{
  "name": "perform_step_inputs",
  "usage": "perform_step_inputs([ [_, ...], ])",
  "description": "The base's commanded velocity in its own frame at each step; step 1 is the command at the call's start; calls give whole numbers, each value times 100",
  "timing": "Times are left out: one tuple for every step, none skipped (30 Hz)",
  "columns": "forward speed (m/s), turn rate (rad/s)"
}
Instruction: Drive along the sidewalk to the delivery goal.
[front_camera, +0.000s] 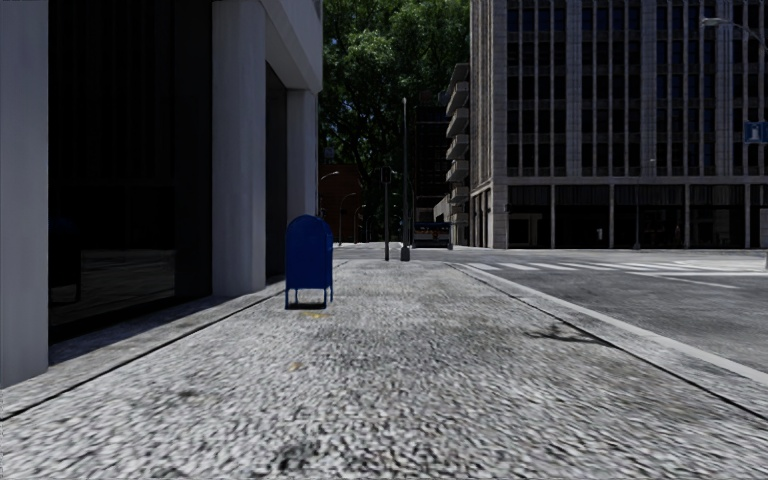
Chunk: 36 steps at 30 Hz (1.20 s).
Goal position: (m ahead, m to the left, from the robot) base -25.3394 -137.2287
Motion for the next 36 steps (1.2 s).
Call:
perform_step_inputs([
  [199, 0],
  [199, 0],
  [199, 0],
  [199, 0],
  [199, 0],
  [199, 0],
  [199, 0],
  [199, 0],
  [200, 0],
  [200, 0],
  [200, 0],
  [200, 0],
  [200, 0],
  [200, 0],
  [200, 0],
  [200, 0],
  [200, 0],
  [200, 0],
  [200, 0],
  [200, 0],
  [200, 0],
  [200, 0],
  [200, 0],
  [200, 0],
  [200, 0],
  [200, 0],
  [200, 0],
  [200, 0],
  [200, 0],
  [200, 0],
  [200, 0],
  [200, 0],
  [200, 0],
  [200, 0],
  [200, 0],
  [200, 0],
])
